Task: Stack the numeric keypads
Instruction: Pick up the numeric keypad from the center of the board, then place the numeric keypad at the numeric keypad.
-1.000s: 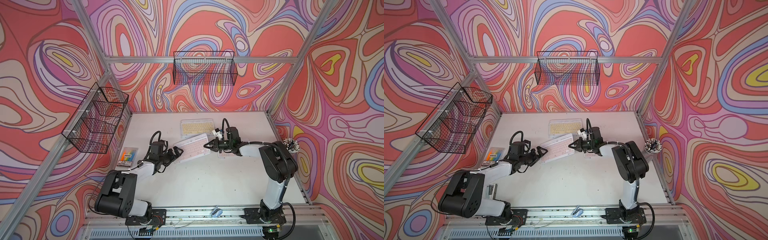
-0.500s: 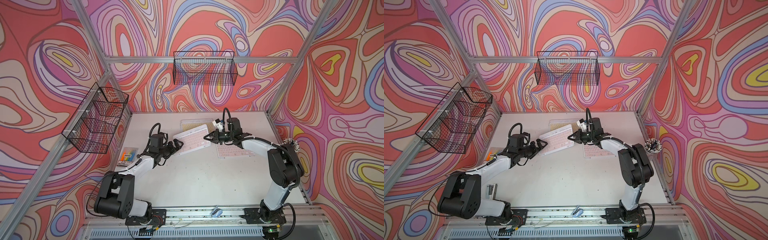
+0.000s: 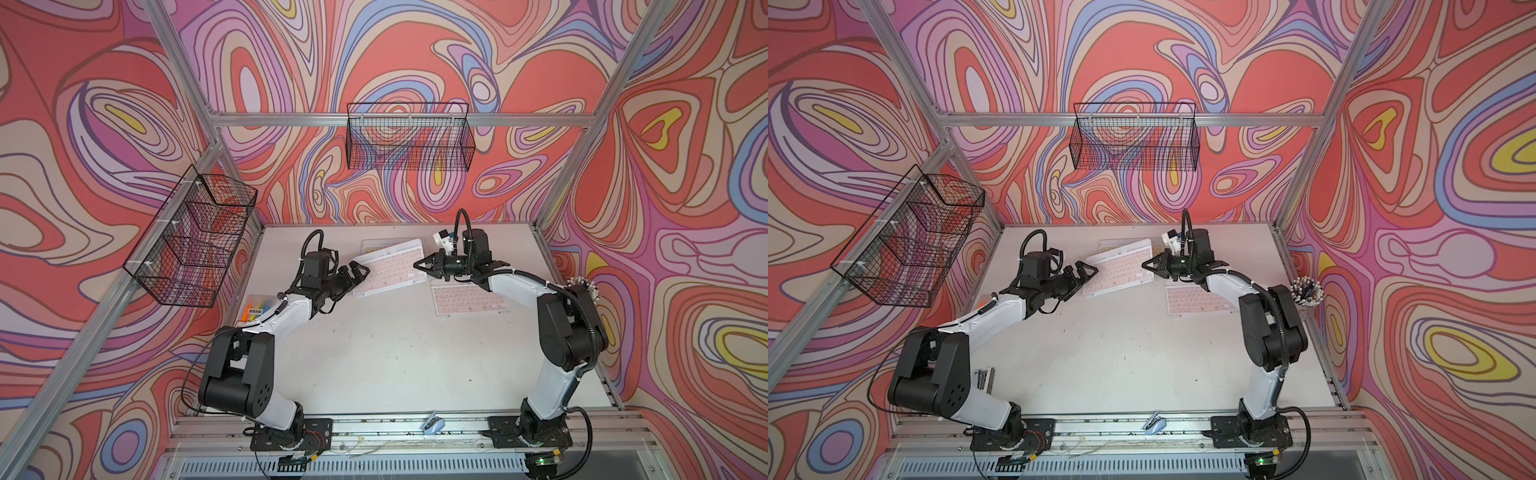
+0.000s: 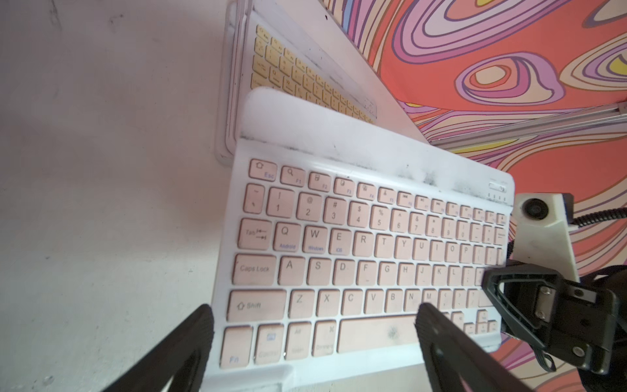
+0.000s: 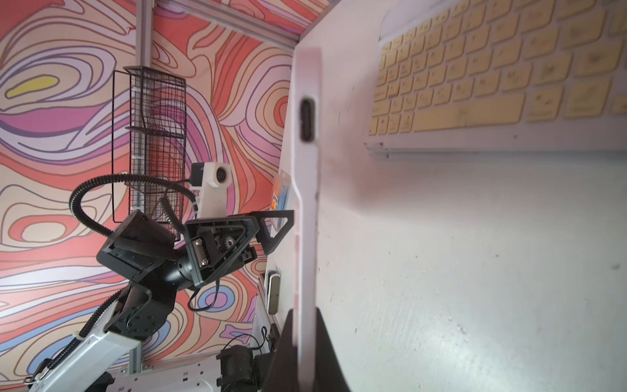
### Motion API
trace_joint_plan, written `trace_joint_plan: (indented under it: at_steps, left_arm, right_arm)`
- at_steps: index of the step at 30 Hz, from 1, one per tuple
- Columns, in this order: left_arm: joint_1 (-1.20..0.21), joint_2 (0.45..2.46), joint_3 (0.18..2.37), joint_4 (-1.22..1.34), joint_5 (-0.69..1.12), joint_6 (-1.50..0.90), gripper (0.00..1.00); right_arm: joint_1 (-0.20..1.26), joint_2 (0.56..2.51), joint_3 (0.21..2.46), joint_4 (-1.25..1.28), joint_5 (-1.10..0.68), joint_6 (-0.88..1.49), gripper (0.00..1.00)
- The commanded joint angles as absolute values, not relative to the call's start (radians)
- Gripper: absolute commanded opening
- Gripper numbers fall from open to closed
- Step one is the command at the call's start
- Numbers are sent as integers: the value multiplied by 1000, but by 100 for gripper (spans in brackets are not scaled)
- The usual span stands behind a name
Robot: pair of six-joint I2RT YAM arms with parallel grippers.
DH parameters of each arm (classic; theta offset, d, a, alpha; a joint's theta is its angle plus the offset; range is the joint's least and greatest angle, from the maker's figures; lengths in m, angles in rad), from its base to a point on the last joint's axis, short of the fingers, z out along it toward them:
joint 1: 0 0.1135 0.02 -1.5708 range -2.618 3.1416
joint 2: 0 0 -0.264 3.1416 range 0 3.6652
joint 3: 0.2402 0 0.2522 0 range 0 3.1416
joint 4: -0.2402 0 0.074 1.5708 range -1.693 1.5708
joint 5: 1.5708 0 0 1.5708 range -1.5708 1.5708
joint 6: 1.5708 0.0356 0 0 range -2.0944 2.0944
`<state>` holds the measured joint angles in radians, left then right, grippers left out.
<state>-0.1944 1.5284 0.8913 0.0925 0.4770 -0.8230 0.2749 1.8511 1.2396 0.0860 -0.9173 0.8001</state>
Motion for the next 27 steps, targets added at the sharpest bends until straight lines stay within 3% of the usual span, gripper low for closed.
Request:
trace_joint_plan:
  at_steps: [1,10,27]
  left_arm:
    - [-190,1557,951,6,417,-804,95]
    - [-249,1571,1115,-256,224,-654,95]
    - [-264,1540,1068,-232,290,-654,95]
  right_arm:
    - [248,1892,1302,101,-938,772,0]
    - [194,2031,1447,107,-975,781,0]
    - [140,2304,1755,57,-1117,801,0]
